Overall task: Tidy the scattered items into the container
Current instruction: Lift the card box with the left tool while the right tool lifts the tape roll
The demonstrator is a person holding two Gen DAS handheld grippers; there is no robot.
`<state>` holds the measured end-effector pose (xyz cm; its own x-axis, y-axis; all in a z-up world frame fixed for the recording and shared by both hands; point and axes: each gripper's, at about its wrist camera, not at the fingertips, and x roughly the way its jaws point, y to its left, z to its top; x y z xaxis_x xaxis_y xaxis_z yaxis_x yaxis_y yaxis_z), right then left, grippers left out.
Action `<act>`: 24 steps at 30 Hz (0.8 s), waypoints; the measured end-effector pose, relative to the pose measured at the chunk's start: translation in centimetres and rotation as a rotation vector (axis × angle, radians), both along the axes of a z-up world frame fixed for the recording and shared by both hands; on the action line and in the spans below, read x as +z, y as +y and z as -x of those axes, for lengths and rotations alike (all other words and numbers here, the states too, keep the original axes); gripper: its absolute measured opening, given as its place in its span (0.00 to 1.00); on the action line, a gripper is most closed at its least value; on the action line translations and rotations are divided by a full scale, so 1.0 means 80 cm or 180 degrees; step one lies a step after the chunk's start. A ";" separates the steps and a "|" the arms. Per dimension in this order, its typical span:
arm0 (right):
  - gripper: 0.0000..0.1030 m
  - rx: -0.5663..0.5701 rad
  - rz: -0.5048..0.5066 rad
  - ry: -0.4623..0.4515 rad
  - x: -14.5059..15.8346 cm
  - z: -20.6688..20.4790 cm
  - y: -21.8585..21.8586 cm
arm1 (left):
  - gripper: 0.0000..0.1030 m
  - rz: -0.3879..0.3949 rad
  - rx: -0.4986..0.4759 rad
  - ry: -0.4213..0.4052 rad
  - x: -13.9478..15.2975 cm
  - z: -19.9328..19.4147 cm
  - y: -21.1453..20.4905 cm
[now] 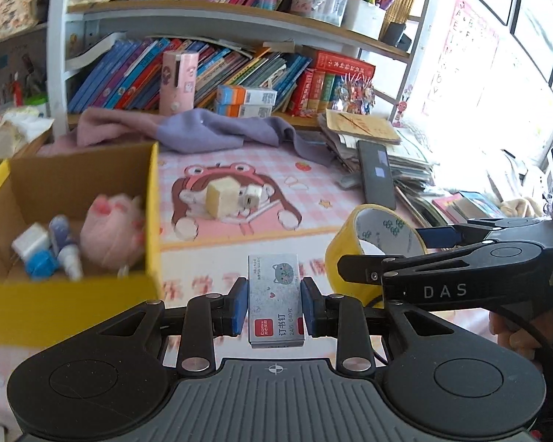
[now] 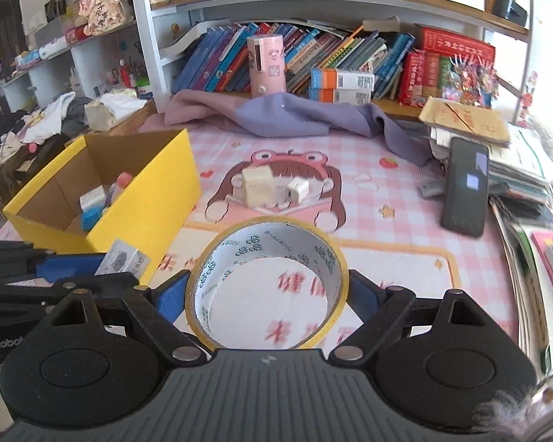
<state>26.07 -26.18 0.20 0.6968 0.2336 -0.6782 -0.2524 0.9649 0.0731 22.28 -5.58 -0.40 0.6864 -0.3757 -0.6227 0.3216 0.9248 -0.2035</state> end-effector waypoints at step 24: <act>0.84 0.0329 0.0046 -0.0019 0.000 0.165 0.133 | 0.28 0.0111 0.0493 0.0128 -0.001 0.154 0.139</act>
